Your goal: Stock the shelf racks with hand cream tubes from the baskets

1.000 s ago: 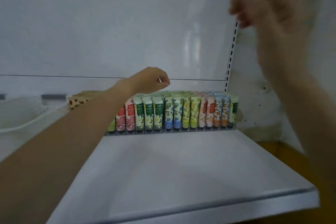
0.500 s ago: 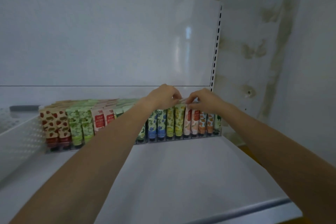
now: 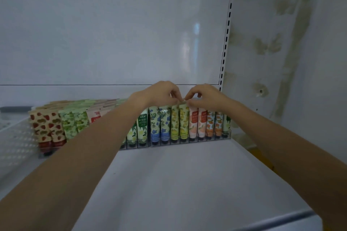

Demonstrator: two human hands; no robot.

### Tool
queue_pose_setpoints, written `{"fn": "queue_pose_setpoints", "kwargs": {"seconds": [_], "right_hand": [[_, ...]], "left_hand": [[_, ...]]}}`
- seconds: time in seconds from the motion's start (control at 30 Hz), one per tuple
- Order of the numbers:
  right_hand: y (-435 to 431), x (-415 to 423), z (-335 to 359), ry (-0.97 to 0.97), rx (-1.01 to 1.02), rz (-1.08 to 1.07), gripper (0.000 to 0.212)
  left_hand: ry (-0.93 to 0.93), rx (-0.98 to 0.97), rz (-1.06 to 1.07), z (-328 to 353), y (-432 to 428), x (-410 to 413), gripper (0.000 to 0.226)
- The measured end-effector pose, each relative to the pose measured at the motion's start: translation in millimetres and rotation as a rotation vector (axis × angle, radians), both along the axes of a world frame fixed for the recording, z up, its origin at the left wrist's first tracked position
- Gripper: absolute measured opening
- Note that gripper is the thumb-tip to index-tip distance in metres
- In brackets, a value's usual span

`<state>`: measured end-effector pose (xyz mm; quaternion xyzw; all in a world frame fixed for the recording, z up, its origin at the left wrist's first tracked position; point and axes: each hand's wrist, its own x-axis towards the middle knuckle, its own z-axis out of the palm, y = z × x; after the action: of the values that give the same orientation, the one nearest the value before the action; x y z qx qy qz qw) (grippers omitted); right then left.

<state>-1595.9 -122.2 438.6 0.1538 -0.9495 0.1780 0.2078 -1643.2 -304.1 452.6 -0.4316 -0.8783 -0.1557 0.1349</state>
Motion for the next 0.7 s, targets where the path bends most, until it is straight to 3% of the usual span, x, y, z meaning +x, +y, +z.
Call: {"fn": "queue_pose_setpoints", "kwargs": {"seconds": [0.17,0.7], "right_hand": [[-15,-6,0,-0.037,0.058,0.06,0.005],[-27,-13,-8,-0.029,0.035,0.045,0.01]], "left_hand": [[-0.085,-0.091,0.038,5,-21,-3,0.002],[-0.167,-0.054,0.031,1,-29,-12,0.013]]}}
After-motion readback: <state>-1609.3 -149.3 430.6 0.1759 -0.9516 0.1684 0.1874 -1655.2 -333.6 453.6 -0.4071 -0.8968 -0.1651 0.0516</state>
